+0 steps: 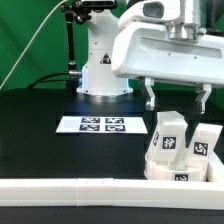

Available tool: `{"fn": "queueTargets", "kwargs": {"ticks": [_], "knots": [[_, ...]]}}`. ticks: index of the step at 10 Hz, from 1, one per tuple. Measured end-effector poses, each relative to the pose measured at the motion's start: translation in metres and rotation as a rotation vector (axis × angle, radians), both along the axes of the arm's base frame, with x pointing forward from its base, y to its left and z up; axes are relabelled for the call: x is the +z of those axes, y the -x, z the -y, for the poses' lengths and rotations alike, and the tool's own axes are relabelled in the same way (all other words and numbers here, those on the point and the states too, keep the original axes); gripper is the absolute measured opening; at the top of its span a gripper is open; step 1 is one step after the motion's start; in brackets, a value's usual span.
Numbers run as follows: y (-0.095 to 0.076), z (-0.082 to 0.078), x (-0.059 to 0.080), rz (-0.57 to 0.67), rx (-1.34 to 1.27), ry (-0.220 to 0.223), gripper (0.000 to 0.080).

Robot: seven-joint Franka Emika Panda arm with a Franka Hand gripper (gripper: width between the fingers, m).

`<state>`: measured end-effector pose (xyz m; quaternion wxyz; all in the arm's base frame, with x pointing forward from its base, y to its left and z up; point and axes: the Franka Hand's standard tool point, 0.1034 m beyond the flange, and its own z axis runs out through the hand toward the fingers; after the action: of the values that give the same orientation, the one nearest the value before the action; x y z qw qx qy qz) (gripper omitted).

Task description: Assemble stool

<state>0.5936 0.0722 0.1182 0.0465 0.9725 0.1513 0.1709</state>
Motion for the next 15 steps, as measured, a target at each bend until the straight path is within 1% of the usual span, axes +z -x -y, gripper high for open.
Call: {"fn": "queueTargets", "kwargs": {"ticks": [1, 2, 3, 6, 7, 8, 9, 10, 11, 12, 13, 15], "knots": [[-0.002, 0.002, 0.010, -0.036, -0.011, -0.002, 0.0649], [-0.008, 0.007, 0.017, -0.061, -0.008, 0.002, 0.0649], [-0.012, 0.008, 0.019, -0.058, -0.010, 0.002, 0.0649], [-0.010, 0.007, 0.018, -0.061, -0.010, 0.003, 0.0649], [-0.008, 0.008, 0.016, -0.084, -0.004, 0.008, 0.0649], [-0.008, 0.011, 0.017, -0.108, 0.041, 0.026, 0.0649], [-0.005, 0.016, 0.015, -0.188, 0.072, 0.044, 0.0649], [-0.008, 0.016, 0.013, -0.254, 0.075, 0.053, 0.0649], [-0.007, 0.014, 0.010, -0.305, 0.068, 0.062, 0.0649], [-0.002, 0.013, 0.010, -0.390, 0.053, 0.078, 0.0649], [-0.003, 0.012, 0.010, -0.434, 0.045, 0.085, 0.0649], [-0.010, 0.013, 0.007, -0.413, 0.166, 0.106, 0.0649]]}}
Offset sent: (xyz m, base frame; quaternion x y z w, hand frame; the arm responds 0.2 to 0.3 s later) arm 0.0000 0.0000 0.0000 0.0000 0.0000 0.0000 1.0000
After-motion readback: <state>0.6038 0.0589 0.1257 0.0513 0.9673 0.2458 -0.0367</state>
